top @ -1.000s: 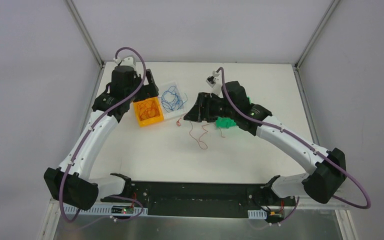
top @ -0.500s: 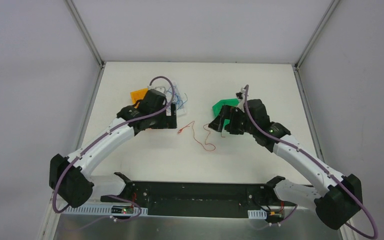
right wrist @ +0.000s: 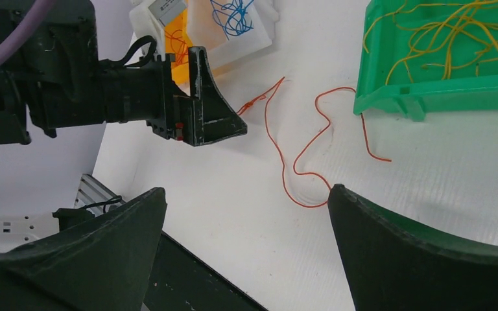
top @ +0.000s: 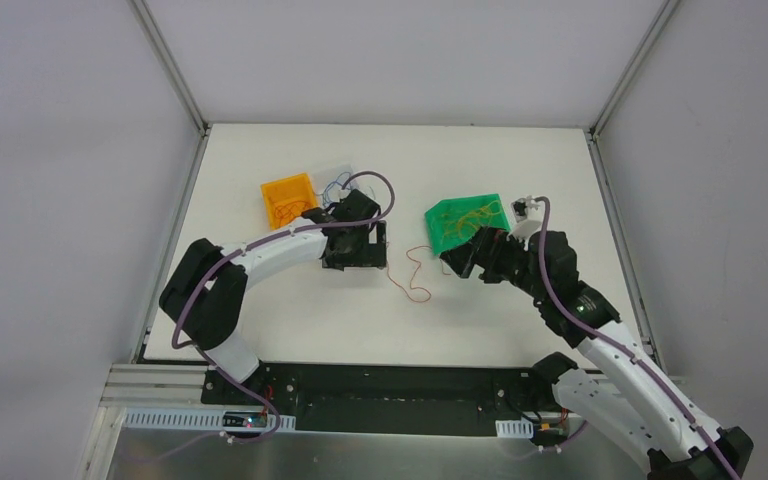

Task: Untangle the cables
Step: Pick up the cable at the center of the board.

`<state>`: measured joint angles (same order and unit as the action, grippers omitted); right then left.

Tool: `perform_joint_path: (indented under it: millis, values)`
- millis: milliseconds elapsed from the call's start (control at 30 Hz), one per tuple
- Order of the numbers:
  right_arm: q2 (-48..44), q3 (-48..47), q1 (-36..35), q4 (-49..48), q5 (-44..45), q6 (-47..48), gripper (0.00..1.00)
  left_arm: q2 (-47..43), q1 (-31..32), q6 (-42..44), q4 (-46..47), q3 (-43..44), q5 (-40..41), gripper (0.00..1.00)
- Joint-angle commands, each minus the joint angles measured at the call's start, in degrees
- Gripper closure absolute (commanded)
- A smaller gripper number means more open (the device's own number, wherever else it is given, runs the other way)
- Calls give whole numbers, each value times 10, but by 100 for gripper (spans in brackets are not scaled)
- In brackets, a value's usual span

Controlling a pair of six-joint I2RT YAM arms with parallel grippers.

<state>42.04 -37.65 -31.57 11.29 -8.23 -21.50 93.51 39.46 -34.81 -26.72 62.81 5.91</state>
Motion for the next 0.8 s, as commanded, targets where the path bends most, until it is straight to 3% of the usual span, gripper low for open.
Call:
perform_joint_path:
  millis: [0,333,567,767]
  values:
    - [-39,14,3,-17,2,-4,1,7,-27,-34,85,-23,-64,1]
    - [-50,17,4,-17,-15,-6,1,37,-66,-66,189,-71,-160,1]
    - [-41,13,5,-26,-27,-9,1,80,-60,-77,233,-53,-238,1]
    - [-43,11,4,-27,-28,-10,1,104,-31,-83,227,-24,-220,1]
